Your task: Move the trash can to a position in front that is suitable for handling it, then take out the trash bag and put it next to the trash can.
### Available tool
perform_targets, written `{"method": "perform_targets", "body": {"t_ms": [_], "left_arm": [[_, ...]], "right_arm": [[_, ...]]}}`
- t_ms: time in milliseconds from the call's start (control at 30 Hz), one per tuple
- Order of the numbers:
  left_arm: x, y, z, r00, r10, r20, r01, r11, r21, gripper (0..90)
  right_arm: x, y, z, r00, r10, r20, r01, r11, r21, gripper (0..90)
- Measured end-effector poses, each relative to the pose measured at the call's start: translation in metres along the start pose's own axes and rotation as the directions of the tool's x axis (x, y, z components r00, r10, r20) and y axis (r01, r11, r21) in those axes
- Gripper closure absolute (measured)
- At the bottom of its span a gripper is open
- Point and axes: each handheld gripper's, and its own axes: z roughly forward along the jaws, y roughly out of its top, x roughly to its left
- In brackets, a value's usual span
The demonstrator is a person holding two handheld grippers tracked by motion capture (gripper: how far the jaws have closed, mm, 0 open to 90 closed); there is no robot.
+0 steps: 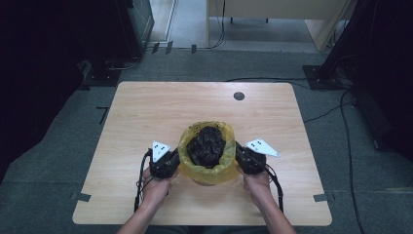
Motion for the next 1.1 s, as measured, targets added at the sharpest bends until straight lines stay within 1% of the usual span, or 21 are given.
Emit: {"method": "perform_targets", "body": {"t_ms": [67,133,167,200,233,267,300,333,367,400,433,467,567,600,667,733,833,933,967,1033,1100], "left_arm": [[-0.003,-0.004,-0.006,1.0,0.001,-0.002,-0.001,1.0,0.0,90.0],[-0.004,-0.006,-0.009,1.0,0.0,-0.002,0.0,1.0,-0.001,90.0],[-0.004,-0.007,-0.011,1.0,-0.009,0.001,0.009,1.0,-0.003,90.0],[-0.003,-0.009,-0.014,0.9996,-0.027,0.001,0.027,0.9996,-0.008,89.6],[-0.001,-0.011,-0.016,0.9994,-0.033,0.0,0.033,0.9993,-0.016,86.6],[0.001,-0.012,-0.017,0.9992,-0.039,0.002,0.039,0.999,-0.021,73.7],[0.006,-0.013,-0.019,0.9986,-0.053,-0.003,0.053,0.9983,-0.024,73.7],[0.011,-0.013,-0.02,0.9976,-0.068,-0.012,0.068,0.9974,-0.024,67.5],[0.017,-0.014,-0.021,0.9964,-0.08,-0.028,0.079,0.9966,-0.024,61.8],[0.023,-0.015,-0.023,0.9948,-0.091,-0.047,0.09,0.9957,-0.023,55.9],[0.028,-0.017,-0.025,0.994,-0.095,-0.054,0.094,0.9953,-0.025,47.2],[0.032,-0.018,-0.026,0.9936,-0.097,-0.059,0.095,0.9951,-0.027,47.2],[0.043,-0.025,-0.031,0.9927,-0.093,-0.076,0.092,0.9956,-0.019,41.4],[0.046,-0.029,-0.032,0.9924,-0.09,-0.084,0.089,0.9959,-0.014,40.8],[0.051,-0.035,-0.032,0.9912,-0.092,-0.095,0.093,0.9956,0.008,39.8],[0.054,-0.042,-0.033,0.9904,-0.084,-0.109,0.088,0.9957,0.028,39.3],[0.053,-0.049,-0.035,0.9925,-0.06,-0.107,0.066,0.9962,0.056,37.9],[0.049,-0.056,-0.035,0.9944,-0.015,-0.104,0.025,0.9954,0.093,36.6],[0.047,-0.058,-0.036,0.9952,0.002,-0.098,0.008,0.9945,0.104,36.9],[0.043,-0.062,-0.036,0.9967,0.012,-0.08,-0.002,0.9919,0.127,37.4],[0.037,-0.067,-0.035,0.997,0.043,-0.065,-0.033,0.9881,0.15,37.2]], "right_arm": [[0.003,-0.003,-0.006,1.0,-0.005,-0.007,0.005,1.0,0.0,90.0],[0.003,-0.005,-0.008,1.0,-0.002,-0.009,0.002,1.0,0.0,90.0],[0.004,-0.006,-0.01,0.9999,0.0,-0.015,0.0,1.0,0.001,90.0],[0.004,-0.007,-0.012,0.9999,-0.005,-0.016,0.005,1.0,0.0,88.9],[0.005,-0.008,-0.013,0.9999,-0.012,-0.012,0.012,1.0,-0.001,84.6],[0.004,-0.008,-0.017,0.999,-0.04,0.02,0.039,0.999,0.009,72.3],[0.004,-0.008,-0.017,0.999,-0.04,0.02,0.039,0.999,0.009,72.3],[0.003,-0.008,-0.019,0.9974,-0.05,0.052,0.049,0.999,0.022,69.5],[0.0,-0.008,-0.022,0.9963,-0.044,0.074,0.042,0.999,0.022,66.0],[-0.004,-0.008,-0.026,0.9965,-0.024,0.08,0.023,1.0,0.012,61.9],[-0.014,-0.01,-0.035,0.9966,0.029,0.077,-0.029,1.0,-0.002,56.9],[-0.014,-0.01,-0.035,0.9966,0.029,0.077,-0.029,1.0,-0.002,56.9],[-0.024,-0.015,-0.048,0.9958,0.043,0.081,-0.041,0.999,-0.021,51.8],[-0.026,-0.016,-0.051,0.9952,0.046,0.086,-0.044,0.999,-0.023,49.7],[-0.033,-0.022,-0.059,0.9944,0.057,0.089,-0.055,0.998,-0.027,48.7],[-0.038,-0.028,-0.065,0.9936,0.067,0.091,-0.065,0.998,-0.02,45.9],[-0.041,-0.037,-0.071,0.9919,0.064,0.11,-0.063,0.998,-0.005,39.6],[-0.042,-0.046,-0.075,0.9906,0.067,0.12,-0.069,0.997,0.017,34.4],[-0.042,-0.049,-0.075,0.9899,0.065,0.126,-0.069,0.997,0.026,34.1],[-0.042,-0.054,-0.074,0.9883,0.072,0.134,-0.079,0.996,0.041,33.3],[-0.041,-0.059,-0.071,0.9885,0.072,0.133,-0.08,0.995,0.059,33.1]]}}
